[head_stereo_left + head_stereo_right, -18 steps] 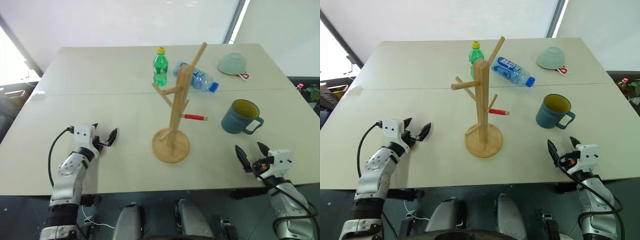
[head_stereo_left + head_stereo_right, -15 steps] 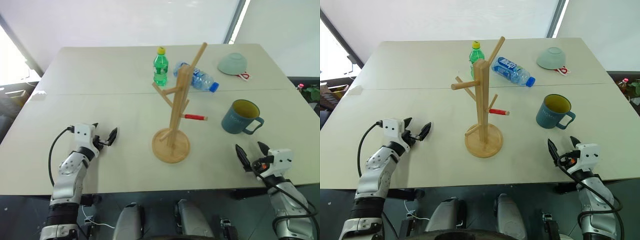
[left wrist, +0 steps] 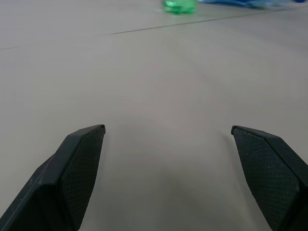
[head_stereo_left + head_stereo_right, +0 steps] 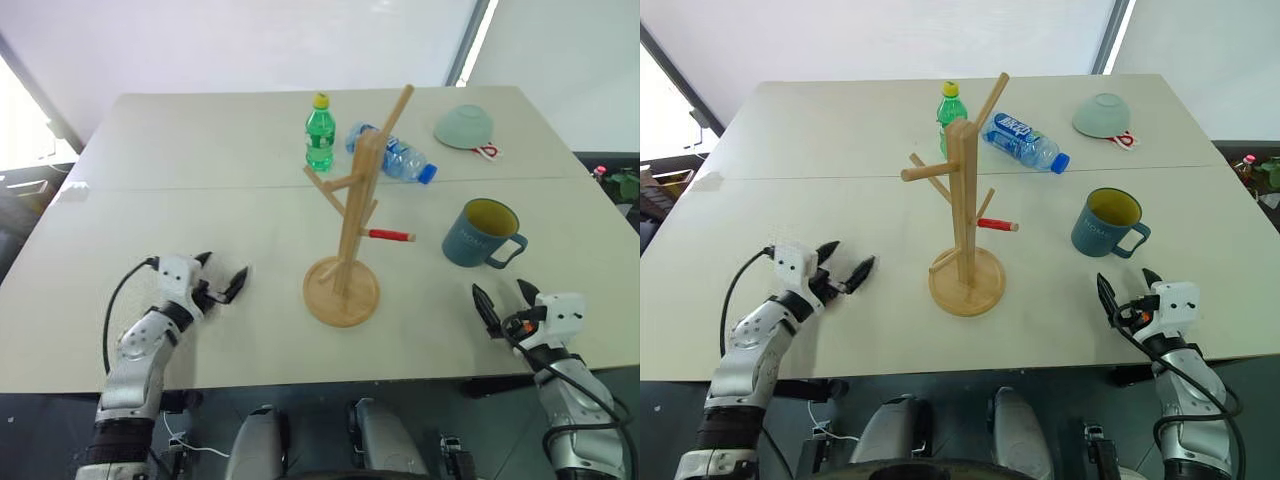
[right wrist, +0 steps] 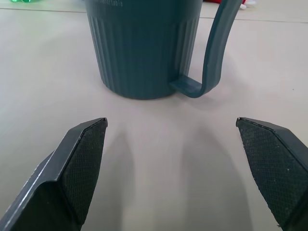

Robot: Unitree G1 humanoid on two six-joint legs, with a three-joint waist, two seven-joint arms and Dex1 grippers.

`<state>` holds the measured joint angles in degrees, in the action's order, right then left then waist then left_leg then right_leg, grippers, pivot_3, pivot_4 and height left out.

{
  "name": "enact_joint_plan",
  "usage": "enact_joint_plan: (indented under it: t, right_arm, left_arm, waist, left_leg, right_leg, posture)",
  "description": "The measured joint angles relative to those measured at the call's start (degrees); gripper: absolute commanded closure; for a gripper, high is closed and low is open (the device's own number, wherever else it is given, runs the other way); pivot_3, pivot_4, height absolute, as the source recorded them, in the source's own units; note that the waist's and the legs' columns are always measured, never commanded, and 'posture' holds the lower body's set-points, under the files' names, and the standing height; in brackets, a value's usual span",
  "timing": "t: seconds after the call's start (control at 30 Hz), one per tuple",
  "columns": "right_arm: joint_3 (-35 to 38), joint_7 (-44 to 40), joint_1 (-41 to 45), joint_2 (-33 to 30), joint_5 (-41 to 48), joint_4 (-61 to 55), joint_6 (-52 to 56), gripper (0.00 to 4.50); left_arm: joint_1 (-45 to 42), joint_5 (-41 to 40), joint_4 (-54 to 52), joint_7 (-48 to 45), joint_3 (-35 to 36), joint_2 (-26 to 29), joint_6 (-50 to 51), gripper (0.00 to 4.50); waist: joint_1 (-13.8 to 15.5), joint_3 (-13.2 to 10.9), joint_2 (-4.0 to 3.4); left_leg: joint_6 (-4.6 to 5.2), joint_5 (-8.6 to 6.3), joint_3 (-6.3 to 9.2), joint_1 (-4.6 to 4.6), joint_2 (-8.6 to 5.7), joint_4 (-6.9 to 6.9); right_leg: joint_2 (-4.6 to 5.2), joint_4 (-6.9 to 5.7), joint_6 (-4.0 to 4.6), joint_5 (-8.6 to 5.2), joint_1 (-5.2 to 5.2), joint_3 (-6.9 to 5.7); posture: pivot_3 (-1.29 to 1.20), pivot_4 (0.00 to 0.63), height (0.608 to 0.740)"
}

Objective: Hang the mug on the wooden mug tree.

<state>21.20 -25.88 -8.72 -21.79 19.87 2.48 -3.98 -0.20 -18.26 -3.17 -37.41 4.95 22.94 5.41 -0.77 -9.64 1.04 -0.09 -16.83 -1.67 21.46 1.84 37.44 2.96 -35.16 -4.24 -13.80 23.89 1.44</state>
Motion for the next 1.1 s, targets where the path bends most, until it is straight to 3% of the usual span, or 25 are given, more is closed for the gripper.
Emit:
enact_joint_plan:
  t: [0.13,0.27,0.6,1.1]
  right_arm:
    - [0.0,1.0,1.4,0.0,0.0,0.1,0.0,0.05]
    - [0.0,2.4,3.2,0.0,-0.2,0.3,-0.1,0.05]
    - [2.3,6.8,5.6,0.0,-1.3,4.4,-1.7,0.05]
    - [2.3,8.8,9.8,-0.9,-2.9,8.2,-2.3,0.05]
  left_arm:
    - [3.1,-5.4,-9.9,-11.6,-6.1,4.5,3.1,0.0]
    - [2.5,-8.1,-15.4,-17.2,-9.6,7.0,6.2,0.0]
    - [-0.5,-8.6,-19.9,-19.9,-14.8,7.3,8.8,0.0]
    - [0.3,-7.3,-18.9,-20.9,-15.3,6.7,5.1,0.0]
  waist:
    - [0.1,0.0,-0.05]
    - [0.1,0.0,-0.07]
    - [-0.1,0.0,-0.07]
    - [-0.1,0.0,-0.07]
  left_leg:
    - [0.0,0.0,-0.02,0.03,0.0,-0.08]
    - [0.0,0.0,-0.01,0.03,0.01,-0.09]
    - [0.02,0.01,-0.06,0.0,-0.02,-0.08]
    - [0.02,0.02,-0.08,-0.03,-0.03,-0.05]
  right_leg:
    - [0.05,-0.01,0.02,-0.01,0.1,0.09]
    - [-0.01,-0.01,0.03,-0.01,0.11,0.09]
    - [-0.33,-0.02,0.0,-0.01,0.11,0.09]
    - [-0.36,-0.07,-0.01,0.0,0.1,0.13]
  posture:
    - [0.0,0.15,0.74]
    - [0.0,0.15,0.74]
    - [0.0,0.15,0.74]
    - [0.0,0.15,0.74]
